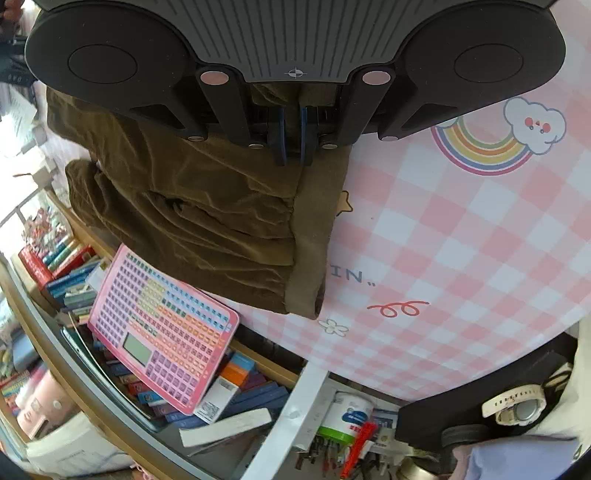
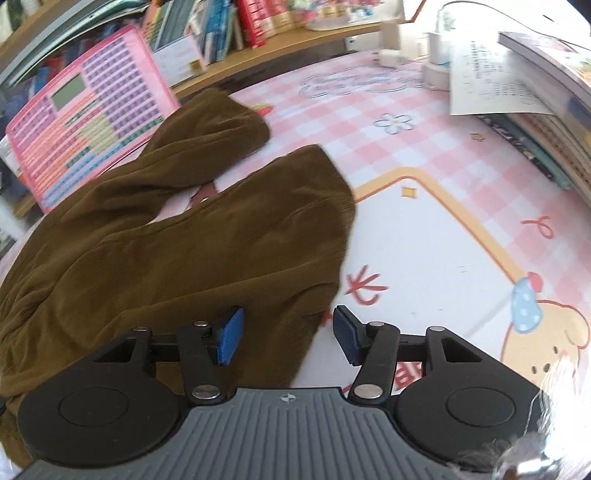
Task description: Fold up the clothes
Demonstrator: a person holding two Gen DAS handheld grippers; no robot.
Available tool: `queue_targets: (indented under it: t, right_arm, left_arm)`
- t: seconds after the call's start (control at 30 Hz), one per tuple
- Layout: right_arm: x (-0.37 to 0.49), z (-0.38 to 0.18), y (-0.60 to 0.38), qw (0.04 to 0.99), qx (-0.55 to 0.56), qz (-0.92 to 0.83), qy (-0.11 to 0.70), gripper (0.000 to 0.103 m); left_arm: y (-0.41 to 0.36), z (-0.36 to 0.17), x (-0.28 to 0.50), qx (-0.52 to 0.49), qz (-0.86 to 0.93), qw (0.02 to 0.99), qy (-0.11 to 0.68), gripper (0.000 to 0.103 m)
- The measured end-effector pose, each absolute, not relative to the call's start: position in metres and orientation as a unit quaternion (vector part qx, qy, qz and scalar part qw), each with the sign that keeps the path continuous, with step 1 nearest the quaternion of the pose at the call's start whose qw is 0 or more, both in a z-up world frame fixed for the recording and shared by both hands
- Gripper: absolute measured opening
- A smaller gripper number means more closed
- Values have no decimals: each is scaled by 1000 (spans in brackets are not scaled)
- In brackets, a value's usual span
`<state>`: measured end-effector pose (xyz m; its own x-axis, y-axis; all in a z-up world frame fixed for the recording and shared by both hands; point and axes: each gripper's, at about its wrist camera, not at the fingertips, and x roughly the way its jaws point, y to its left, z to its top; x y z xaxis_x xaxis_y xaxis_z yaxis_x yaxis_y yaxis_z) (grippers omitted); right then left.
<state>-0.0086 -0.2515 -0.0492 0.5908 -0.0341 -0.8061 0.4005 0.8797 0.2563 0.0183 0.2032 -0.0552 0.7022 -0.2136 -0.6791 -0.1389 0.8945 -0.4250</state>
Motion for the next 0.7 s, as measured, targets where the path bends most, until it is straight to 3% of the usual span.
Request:
queue_targets:
  t: [0.1,0.17,0.23,0.3,0.43,0.53,0.6,0.63,0.7]
  right_arm:
    - [-6,-50,-251,867,207,-121,436,52]
    - [-3,-51,-247,870,206,-109,434,38]
    - [0,-50,-243,873,205,-94,432,8]
    - [1,-40,-234,889,194,-74,408,7]
    - [0,0,-181,939,114,54,319,6]
    - [8,0,-125,902,44,211,374,10]
    - [7,-7,-96,870,12,272,410,25]
    - [4,-9,-94,866,12,279,415,39]
    - [-3,-12,-95,861,17,285,420,45]
  left_arm:
    - [204,-56,19,-229,-23,893,386,10]
    - [204,-56,19,-229,-24,893,387,10]
    - [205,-56,19,-229,-27,893,387,10]
    - [206,-56,19,-230,-29,892,388,10]
    - [206,-57,20,-233,-32,890,390,10]
    - [207,-58,22,-235,-35,889,392,10]
    - [208,-58,22,-234,-39,888,393,10]
    - [209,-58,22,-236,-41,888,392,10]
    - [210,-59,21,-238,-44,888,391,10]
